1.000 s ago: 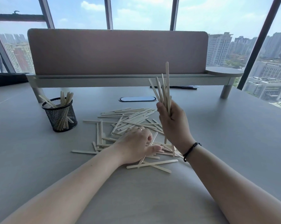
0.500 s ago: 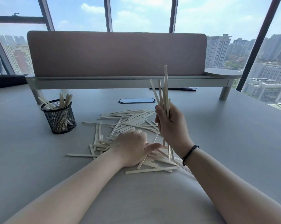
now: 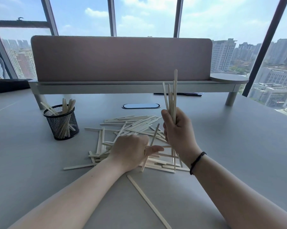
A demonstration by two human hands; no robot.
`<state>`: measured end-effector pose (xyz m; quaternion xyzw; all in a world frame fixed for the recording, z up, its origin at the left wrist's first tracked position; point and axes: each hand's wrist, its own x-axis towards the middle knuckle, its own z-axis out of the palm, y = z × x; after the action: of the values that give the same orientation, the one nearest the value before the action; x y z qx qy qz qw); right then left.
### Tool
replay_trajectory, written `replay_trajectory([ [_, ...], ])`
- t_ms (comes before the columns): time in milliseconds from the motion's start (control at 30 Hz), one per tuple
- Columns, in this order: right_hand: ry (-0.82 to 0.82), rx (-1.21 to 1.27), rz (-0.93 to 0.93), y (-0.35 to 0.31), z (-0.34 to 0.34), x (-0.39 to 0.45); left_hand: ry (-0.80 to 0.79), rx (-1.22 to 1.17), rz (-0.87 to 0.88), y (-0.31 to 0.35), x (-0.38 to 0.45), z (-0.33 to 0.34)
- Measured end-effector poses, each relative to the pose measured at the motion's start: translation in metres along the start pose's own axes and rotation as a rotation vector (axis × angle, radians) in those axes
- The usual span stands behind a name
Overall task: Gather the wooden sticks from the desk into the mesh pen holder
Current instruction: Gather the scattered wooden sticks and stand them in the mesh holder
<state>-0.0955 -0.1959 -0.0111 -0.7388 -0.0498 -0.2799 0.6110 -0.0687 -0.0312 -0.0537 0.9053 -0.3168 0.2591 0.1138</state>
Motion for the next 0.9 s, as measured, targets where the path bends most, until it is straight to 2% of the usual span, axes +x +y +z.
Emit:
replay_trajectory([
  [100,0.039,0.059,0.014,-0.006,-0.004,0.003,0.044,-0.059,0.004,-0.006,0.002,-0.005],
  [233,0.144,0.215,0.058,-0.014,-0.017,0.01,0.003,-0.2,-0.016,-0.011,0.007,-0.018],
  [333,0.16,0.238,0.113,-0.009,-0.018,0.009,0.011,-0.335,-0.052,-0.013,0.009,-0.028],
  [500,0.042,0.264,0.177,-0.001,-0.006,0.001,0.195,-0.552,-0.129,-0.011,0.013,-0.039],
  [700,-0.083,0.253,0.193,-0.008,0.008,-0.007,0.413,-0.829,-0.304,-0.01,0.018,-0.047],
  [800,-0.117,0.245,0.191,-0.014,0.017,-0.009,0.465,-1.0,-0.434,-0.014,0.022,-0.047],
  [900,-0.134,0.202,0.104,-0.019,0.027,-0.009,0.463,-1.077,-0.484,-0.014,0.022,-0.049],
])
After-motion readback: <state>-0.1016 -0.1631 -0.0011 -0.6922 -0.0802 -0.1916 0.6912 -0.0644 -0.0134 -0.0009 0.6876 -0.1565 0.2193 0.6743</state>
